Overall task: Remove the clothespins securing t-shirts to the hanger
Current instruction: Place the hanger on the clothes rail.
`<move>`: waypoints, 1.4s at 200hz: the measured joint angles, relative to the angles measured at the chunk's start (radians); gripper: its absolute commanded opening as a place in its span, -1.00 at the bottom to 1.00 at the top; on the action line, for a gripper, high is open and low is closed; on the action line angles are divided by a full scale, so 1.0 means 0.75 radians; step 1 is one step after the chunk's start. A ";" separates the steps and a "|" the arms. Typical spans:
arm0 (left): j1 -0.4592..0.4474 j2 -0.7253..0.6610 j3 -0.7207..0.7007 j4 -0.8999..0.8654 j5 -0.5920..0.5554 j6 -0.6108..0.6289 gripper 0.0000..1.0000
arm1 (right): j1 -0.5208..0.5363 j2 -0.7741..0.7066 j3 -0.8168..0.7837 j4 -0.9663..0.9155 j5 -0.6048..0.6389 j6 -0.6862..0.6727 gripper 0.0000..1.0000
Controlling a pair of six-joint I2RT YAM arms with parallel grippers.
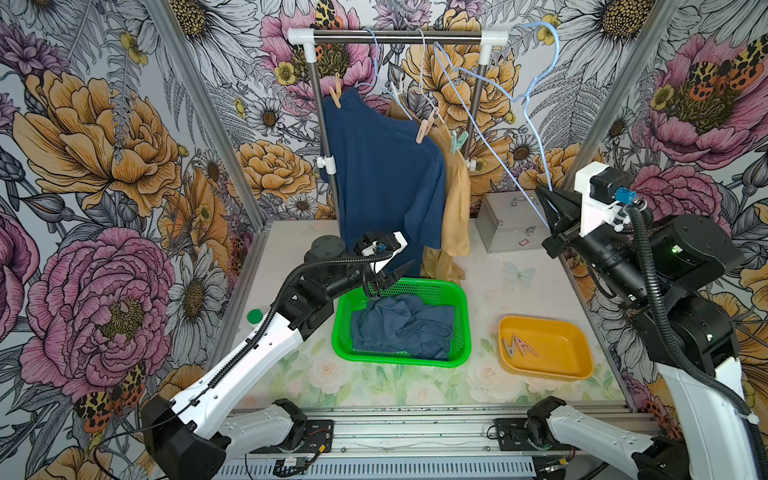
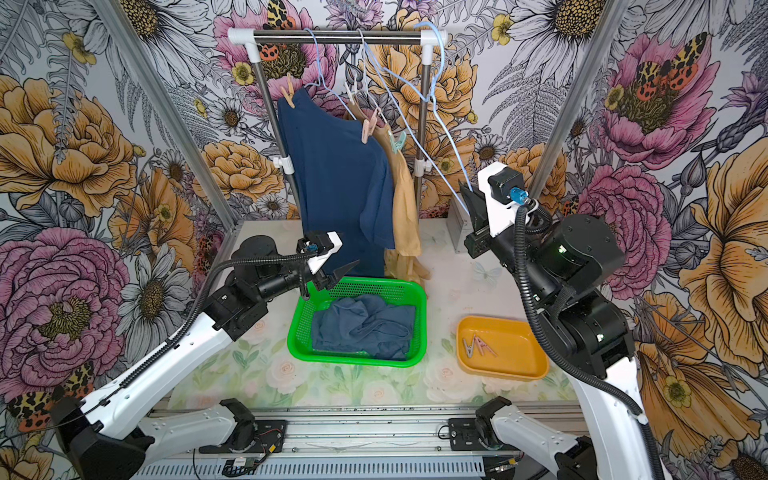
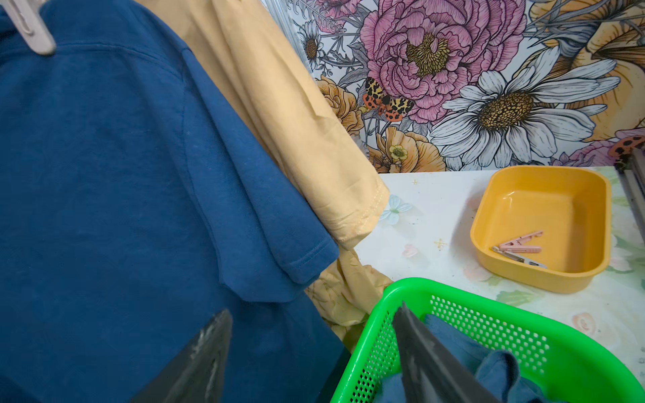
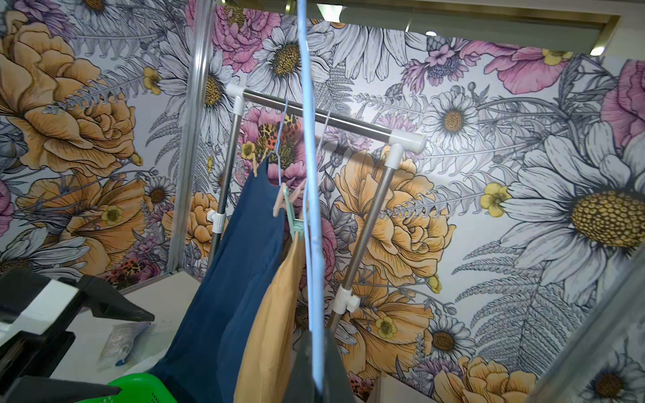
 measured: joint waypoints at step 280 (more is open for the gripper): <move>-0.036 0.119 0.030 0.153 0.013 -0.136 0.51 | -0.278 1.089 0.788 -0.081 -0.365 0.425 -1.00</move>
